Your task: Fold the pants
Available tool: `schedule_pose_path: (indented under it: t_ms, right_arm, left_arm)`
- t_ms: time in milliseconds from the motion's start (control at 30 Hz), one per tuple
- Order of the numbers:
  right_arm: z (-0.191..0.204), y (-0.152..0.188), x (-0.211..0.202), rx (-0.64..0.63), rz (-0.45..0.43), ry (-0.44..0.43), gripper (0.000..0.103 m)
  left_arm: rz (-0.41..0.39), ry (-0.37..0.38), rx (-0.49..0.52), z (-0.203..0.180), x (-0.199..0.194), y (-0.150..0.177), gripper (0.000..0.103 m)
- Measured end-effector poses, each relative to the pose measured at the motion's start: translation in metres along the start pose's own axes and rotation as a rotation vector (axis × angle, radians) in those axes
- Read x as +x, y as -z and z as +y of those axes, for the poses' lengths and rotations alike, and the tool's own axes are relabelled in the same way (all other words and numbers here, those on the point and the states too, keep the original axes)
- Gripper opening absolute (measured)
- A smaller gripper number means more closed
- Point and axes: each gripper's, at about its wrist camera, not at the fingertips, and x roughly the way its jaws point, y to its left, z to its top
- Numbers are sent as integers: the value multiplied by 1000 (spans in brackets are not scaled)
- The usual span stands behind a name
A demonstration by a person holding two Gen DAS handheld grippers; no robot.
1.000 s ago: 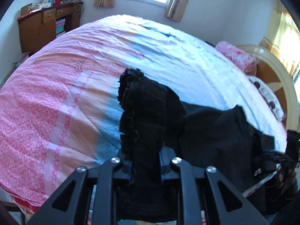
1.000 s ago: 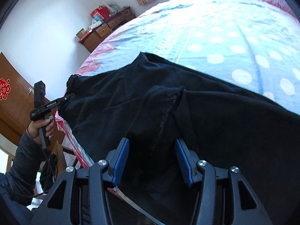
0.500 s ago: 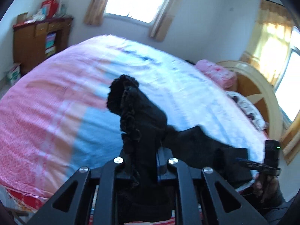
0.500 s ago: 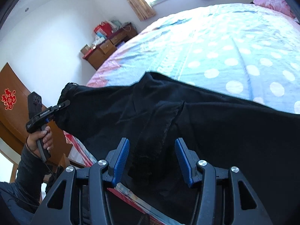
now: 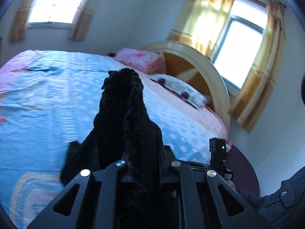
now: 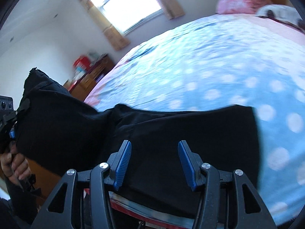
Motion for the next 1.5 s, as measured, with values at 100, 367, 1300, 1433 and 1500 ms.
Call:
schedule_pose_path:
  t_ms: [100, 367, 1300, 1433, 1500]
  right_arm:
    - [-26, 2, -21, 55, -37, 43, 53]
    - [-77, 2, -43, 202, -90, 103, 53]
    - [0, 35, -30, -235, 109, 225, 7]
    - [22, 18, -58, -363, 27, 337, 6]
    - [9, 17, -48, -362, 59, 426, 6]
  left_arm:
    - [62, 39, 25, -16, 38, 0, 15]
    - [232, 65, 101, -57, 138, 29, 16]
    - [80, -251, -121, 58, 73, 114, 98]
    - [68, -275, -68, 51, 74, 116, 98]
    - [80, -285, -43, 49, 79, 119, 98]
